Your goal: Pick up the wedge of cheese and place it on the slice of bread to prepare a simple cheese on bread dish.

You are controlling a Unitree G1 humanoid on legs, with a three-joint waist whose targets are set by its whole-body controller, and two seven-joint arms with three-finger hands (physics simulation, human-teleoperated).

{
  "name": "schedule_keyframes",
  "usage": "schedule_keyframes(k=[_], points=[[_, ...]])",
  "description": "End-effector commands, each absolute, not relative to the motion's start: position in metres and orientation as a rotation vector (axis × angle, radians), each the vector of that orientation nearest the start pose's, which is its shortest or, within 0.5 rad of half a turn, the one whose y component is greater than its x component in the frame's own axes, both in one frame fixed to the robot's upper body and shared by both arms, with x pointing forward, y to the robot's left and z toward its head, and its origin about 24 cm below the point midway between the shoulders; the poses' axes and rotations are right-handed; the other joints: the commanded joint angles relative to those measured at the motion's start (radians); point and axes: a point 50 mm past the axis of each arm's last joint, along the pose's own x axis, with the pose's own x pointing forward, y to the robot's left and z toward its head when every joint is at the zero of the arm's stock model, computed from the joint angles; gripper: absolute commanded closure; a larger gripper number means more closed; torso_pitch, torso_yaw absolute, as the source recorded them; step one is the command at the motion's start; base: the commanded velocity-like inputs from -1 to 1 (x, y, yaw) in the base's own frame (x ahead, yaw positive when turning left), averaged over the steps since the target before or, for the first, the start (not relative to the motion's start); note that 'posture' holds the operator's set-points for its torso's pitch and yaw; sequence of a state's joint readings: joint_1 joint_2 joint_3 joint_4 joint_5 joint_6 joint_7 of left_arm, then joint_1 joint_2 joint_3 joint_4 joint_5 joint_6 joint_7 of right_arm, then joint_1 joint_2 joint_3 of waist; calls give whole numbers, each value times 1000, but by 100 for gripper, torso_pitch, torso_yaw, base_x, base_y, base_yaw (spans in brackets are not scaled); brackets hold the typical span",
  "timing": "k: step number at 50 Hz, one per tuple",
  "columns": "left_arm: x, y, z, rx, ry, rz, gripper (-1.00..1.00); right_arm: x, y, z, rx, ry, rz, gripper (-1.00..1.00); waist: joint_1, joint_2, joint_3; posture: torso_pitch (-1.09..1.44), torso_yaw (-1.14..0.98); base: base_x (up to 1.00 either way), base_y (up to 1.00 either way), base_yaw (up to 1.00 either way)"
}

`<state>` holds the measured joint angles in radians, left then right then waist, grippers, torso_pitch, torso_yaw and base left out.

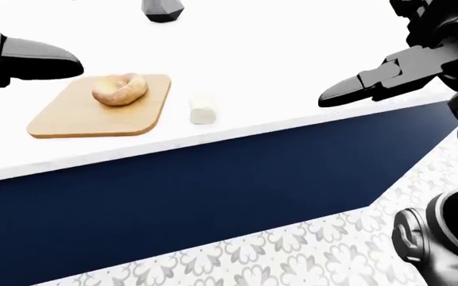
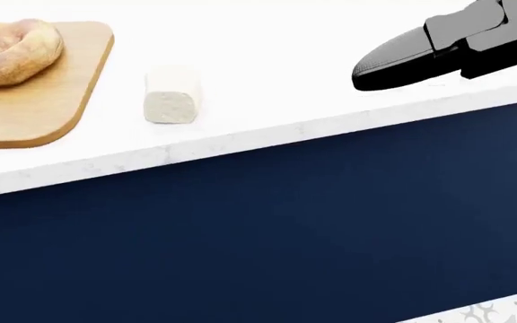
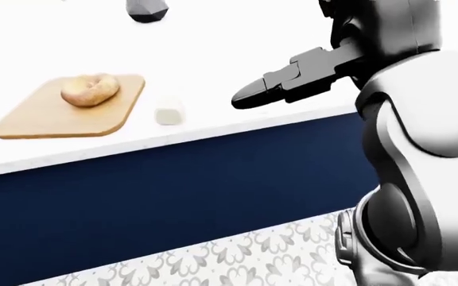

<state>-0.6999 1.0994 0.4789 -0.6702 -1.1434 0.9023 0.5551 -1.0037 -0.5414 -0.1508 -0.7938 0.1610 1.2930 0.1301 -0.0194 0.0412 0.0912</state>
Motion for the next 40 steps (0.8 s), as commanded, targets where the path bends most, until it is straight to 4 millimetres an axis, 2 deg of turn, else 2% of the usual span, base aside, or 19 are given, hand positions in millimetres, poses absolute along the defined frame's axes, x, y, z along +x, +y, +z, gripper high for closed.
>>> schedule_keyframes(k=[1, 2, 3, 4, 11, 14, 16, 18, 21, 23, 24, 27, 31, 33, 35, 36, 37, 38, 40], points=[[185, 230, 383, 220, -651, 188, -100, 225, -165, 365, -400, -588, 29, -100, -1, 1, -25, 0, 0, 0, 2, 0], [185, 230, 383, 220, -651, 188, -100, 225, -165, 365, -399, -590, 29, -100, -1, 0, -25, 0, 0, 0, 0, 2], [185, 230, 383, 221, -651, 189, -100, 224, -164, 365, -397, -593, 33, -100, 4, 2, -44, 0, 0, 0, 0, 5], [185, 230, 383, 221, -651, 190, -100, 224, -164, 365, -401, -594, 33, -100, 7, 2, -45, 0, 0, 0, 0, 10], [186, 230, 382, 220, -650, 191, -100, 224, -162, 364, -399, -594, 46, -100, 19, 2, -40, 0, 0, 0, 0, 30], [186, 231, 382, 219, -649, 193, -100, 223, -161, 365, -398, -595, 45, -100, 24, 12, -29, 0, 0, 0, 0, 35], [186, 231, 382, 219, -649, 192, -100, 223, -162, 364, -397, -595, 46, -100, 27, 14, -32, 0, 0, 0, 0, 36], [185, 231, 382, 219, -649, 192, -100, 223, -162, 364, -397, -594, 47, -100, 28, -4, -32, 0, 0, 0, 0, 36], [185, 231, 382, 219, -649, 191, -100, 223, -161, 364, -396, -596, 48, -100, 30, -60, -29, 0, 0, 0, 0, 36], [185, 231, 382, 219, -649, 191, -100, 223, -162, 364, -397, -595, 46, -100, 20, -47, -34, 0, 0, 0, 0, 36], [186, 231, 382, 220, -648, 191, -100, 223, -162, 364, -396, -595, 45, -100, 24, -59, -30, 0, 0, 0, 0, 35], [185, 230, 382, 221, -650, 190, -100, 223, -162, 365, -395, -597, 46, -100, 25, -46, -35, 0, 0, 0, 0, 35], [185, 230, 383, 221, -650, 189, -100, 225, -162, 363, -401, -590, 38, -100, 23, -14, -19, 0, 0, 0, 0, 23], [185, 230, 382, 222, -650, 189, -100, 227, -163, 362, -405, -586, 38, -100, 4, 11, -3, 0, 0, 0, 0, 0], [185, 229, 382, 220, -650, 186, -100, 226, -163, 363, -405, -589, 32, -100, -14, 67, -24, 0, 0, 0, 0, 0], [185, 229, 382, 217, -651, 184, -100, 226, -163, 363, -405, -588, 32, -100, -12, 48, -8, 0, 0, 0, 0, 0], [186, 229, 382, 218, -649, 186, -100, 225, -163, 364, -404, -587, 33, -100, -8, 41, -2, 0, 0, 0, 0, 0], [186, 230, 381, 219, -648, 188, -100, 225, -163, 363, -404, -584, 33, -100, -5, 42, -29, 0, 0, 0, 5, 0], [186, 231, 381, 219, -648, 190, -100, 227, -164, 362, -397, -580, 33, -100, -7, 34, -28, 0, 0, 0, 21, 0]])
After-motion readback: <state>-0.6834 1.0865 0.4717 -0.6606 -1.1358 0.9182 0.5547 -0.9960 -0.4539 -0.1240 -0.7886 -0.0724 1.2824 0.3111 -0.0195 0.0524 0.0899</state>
